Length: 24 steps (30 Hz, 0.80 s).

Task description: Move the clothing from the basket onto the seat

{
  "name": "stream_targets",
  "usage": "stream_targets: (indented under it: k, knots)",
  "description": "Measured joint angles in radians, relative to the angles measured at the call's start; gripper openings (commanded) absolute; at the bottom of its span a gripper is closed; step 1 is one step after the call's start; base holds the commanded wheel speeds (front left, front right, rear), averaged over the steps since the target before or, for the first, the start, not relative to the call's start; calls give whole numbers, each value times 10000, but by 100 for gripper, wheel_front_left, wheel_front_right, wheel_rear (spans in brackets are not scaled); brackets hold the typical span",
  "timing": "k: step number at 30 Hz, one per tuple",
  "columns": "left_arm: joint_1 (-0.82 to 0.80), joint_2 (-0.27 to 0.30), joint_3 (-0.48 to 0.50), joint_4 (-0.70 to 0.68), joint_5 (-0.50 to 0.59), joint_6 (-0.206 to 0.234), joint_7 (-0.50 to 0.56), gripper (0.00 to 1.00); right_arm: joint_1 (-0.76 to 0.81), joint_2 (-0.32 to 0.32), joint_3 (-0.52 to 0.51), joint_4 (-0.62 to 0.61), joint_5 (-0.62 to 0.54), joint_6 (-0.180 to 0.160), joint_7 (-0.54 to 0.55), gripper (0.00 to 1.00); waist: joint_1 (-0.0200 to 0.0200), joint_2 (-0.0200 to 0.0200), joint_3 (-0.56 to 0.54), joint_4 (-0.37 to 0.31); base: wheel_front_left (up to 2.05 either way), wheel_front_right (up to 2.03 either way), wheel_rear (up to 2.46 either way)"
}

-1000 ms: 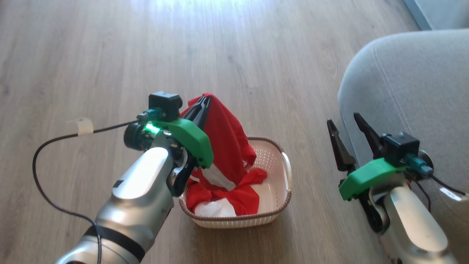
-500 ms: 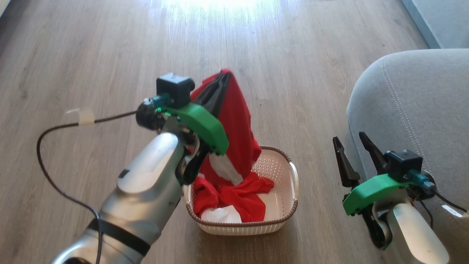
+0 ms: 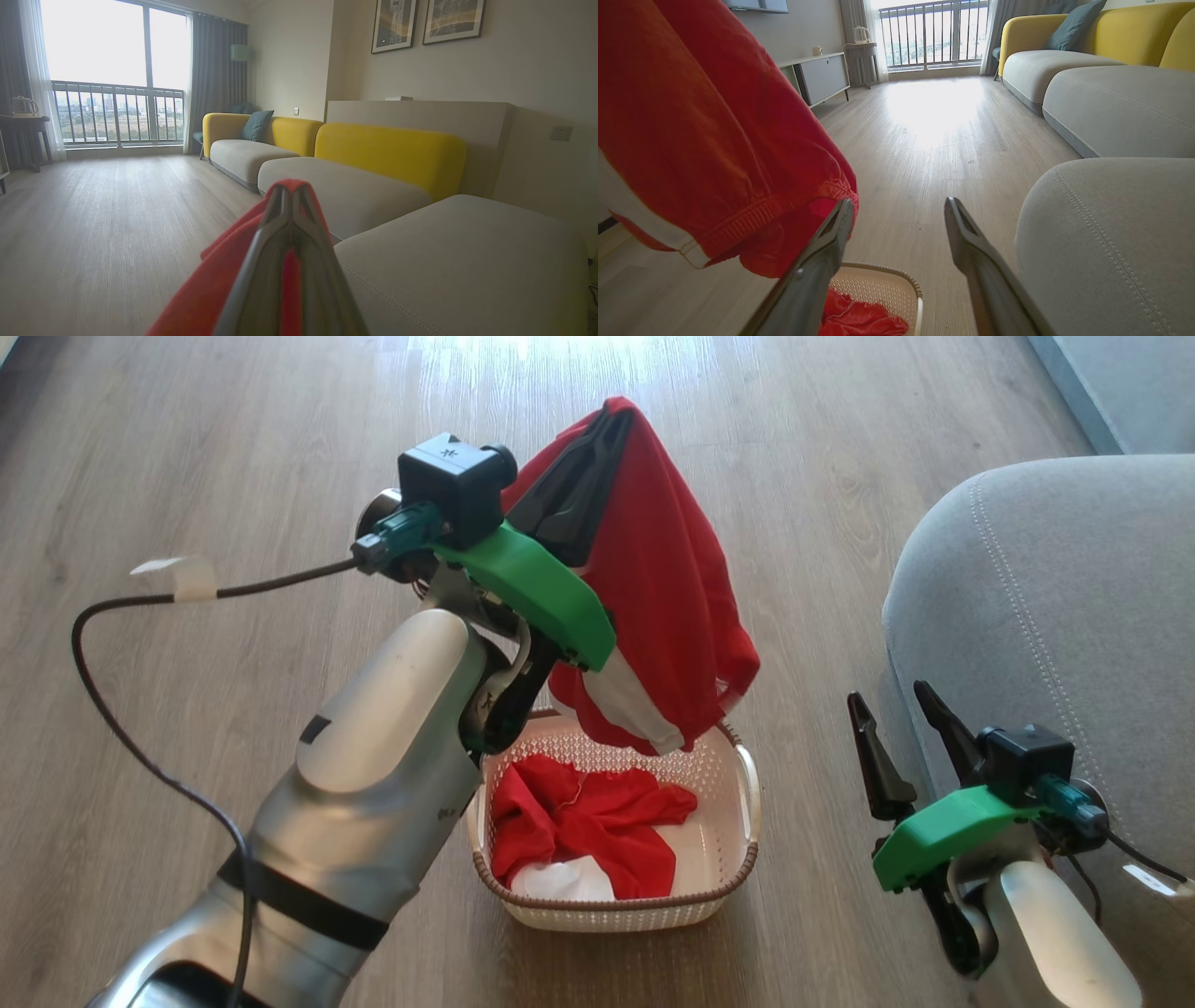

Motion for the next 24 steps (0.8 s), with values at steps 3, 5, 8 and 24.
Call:
stream_targets:
  k: [3, 5, 8, 24]
  knots:
    - [-3, 0, -6, -59, 0, 6, 0, 0, -3, 2, 25, 6, 0, 0, 0, 100, 0, 0, 16, -4, 0, 0, 0]
    - [-4, 0, -8, -81, 0, 6, 0, 0, -4, 2, 69, -17, 0, 0, 0, 100, 0, 0, 20, -6, 0, 0, 0]
    - [-8, 2, -35, -144, 0, 6, 0, 0, -40, 0, 382, -290, 0, 0, 0, 100, 0, 0, 40, -4, 0, 0, 0]
    - [-212, 6, -907, -495, -393, 86, 0, 0, -2868, -485, 3906, -228, 786, 0, 0, 100, 0, 0, 408, 364, 0, 0, 0]
